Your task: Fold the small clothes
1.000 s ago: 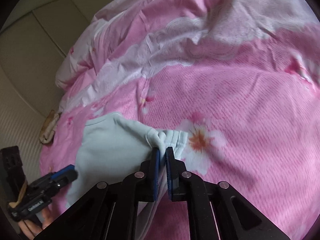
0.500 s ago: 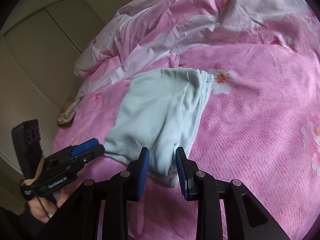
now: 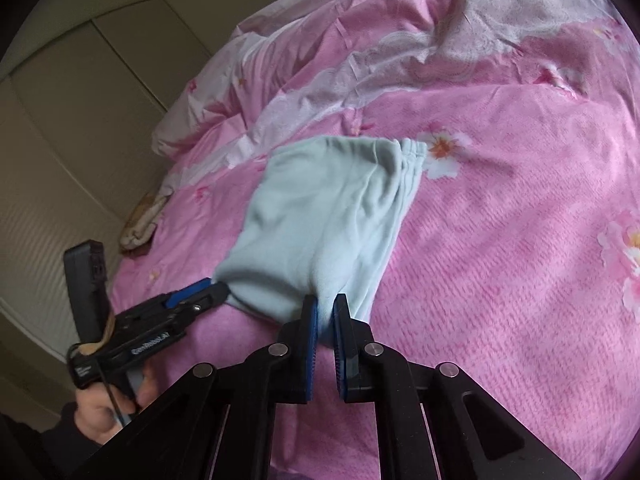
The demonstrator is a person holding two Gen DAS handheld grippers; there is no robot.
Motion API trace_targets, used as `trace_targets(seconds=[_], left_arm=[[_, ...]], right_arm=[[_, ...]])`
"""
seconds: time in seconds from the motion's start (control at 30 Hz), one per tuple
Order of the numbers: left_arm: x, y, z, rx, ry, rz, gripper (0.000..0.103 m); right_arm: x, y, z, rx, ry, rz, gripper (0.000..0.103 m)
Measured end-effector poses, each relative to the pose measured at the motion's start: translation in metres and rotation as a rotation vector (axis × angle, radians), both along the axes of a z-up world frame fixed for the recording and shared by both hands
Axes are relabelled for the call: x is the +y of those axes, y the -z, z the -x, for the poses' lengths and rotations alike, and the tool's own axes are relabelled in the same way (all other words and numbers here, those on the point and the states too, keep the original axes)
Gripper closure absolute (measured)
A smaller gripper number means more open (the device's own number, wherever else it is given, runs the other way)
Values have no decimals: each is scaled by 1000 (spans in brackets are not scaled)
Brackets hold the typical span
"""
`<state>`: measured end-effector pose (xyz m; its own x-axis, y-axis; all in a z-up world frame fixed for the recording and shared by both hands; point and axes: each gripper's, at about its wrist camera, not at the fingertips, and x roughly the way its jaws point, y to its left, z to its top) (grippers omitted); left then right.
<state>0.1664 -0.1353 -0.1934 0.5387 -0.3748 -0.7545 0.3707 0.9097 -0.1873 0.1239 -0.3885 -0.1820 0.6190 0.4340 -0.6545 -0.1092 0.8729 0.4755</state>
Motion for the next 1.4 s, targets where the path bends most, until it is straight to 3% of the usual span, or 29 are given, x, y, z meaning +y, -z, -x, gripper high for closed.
trace_targets(seconds=[0.13,0.23,0.37,0.43,0.5,0.57,0.73,1.03,1.13,1.33,1.4], left_arm=[[7,0,9,2,0,0,64],[11,-9,12,3,-2,34,65],[7,-32,14,-38,28,86,63],[-1,-41,8,-47,56,98,58],[-7,-44,-2,-26,69,114,55],[-13,-41,-19,5,58,121,54],[-23,-24,-53,140,23,175,54],[-43,-4,-95,250,57,176,53],[-48,5,-103,258,90,165,51],[-52,14,-117,282,130,229,37],[-57,14,-118,274,146,226,37]], right_arm=[[-1,21,-2,49,11,56,94],[-5,22,1,52,16,43,84],[-10,13,6,22,19,20,76],[-14,5,7,2,20,-2,67],[-22,-4,3,-20,30,-30,57],[-30,-12,-4,-32,47,-42,54],[-48,-16,-48,-1,46,-78,53],[-53,7,-110,95,-10,-132,53],[-53,17,-119,110,-9,-127,53],[-51,36,-138,129,-41,-177,53],[-50,40,-145,138,-50,-192,53]])
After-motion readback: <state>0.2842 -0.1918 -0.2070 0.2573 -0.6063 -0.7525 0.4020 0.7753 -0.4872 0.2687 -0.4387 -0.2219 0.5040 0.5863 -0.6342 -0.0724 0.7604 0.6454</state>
